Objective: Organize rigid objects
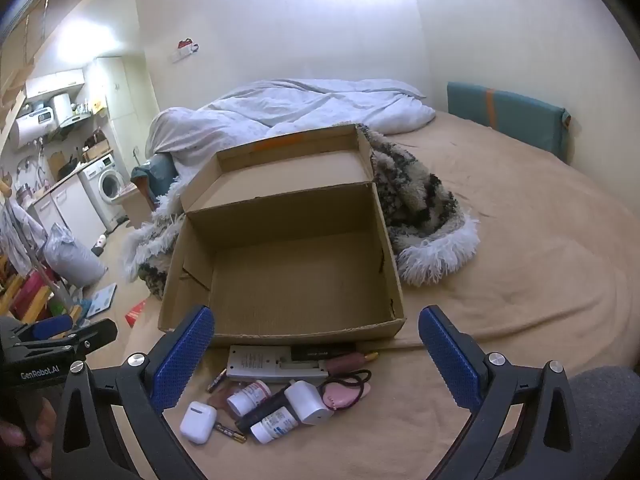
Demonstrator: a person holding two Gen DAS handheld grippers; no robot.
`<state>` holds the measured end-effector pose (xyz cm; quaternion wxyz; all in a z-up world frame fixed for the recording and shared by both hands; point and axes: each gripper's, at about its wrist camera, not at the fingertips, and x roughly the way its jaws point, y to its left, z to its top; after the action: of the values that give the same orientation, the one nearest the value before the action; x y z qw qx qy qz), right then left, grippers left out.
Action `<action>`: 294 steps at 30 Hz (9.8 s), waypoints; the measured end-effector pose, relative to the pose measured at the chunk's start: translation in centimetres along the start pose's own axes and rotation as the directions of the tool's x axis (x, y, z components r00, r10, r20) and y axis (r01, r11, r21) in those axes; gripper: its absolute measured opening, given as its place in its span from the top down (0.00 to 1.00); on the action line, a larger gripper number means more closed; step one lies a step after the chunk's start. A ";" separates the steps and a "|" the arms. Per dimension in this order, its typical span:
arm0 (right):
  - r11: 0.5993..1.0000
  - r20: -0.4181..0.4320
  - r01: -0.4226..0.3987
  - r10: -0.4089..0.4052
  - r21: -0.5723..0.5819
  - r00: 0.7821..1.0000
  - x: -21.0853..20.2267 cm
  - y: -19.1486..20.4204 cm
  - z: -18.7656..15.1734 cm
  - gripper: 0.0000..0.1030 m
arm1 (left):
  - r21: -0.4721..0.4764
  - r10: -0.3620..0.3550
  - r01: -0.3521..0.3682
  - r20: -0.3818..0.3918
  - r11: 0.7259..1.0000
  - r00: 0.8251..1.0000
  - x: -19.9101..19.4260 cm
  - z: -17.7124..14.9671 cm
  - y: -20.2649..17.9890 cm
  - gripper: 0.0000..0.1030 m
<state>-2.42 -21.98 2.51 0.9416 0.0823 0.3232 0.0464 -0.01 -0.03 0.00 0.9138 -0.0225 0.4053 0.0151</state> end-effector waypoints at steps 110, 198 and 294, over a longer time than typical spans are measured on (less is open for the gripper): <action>1.000 0.012 -0.001 0.001 -0.007 1.000 -0.3 0.3 0.1 0.00 | -0.025 0.002 -0.003 -0.027 1.000 1.000 0.5 -0.5 0.9 0.00; 0.805 -0.624 0.229 0.211 0.548 0.752 15.3 -2.5 -8.6 0.36 | -0.122 -0.026 -0.051 -0.554 0.991 0.832 10.6 -5.6 3.8 0.61; 0.963 -0.422 -0.204 0.260 0.174 0.869 18.5 -1.5 3.1 0.31 | 0.042 -0.045 0.063 -0.333 0.997 0.942 16.2 6.3 -4.0 0.39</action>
<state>14.10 -21.28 -6.45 0.8245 0.1661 0.5178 0.1565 15.74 -3.55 -7.68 0.8329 -0.0120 0.5527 -0.0245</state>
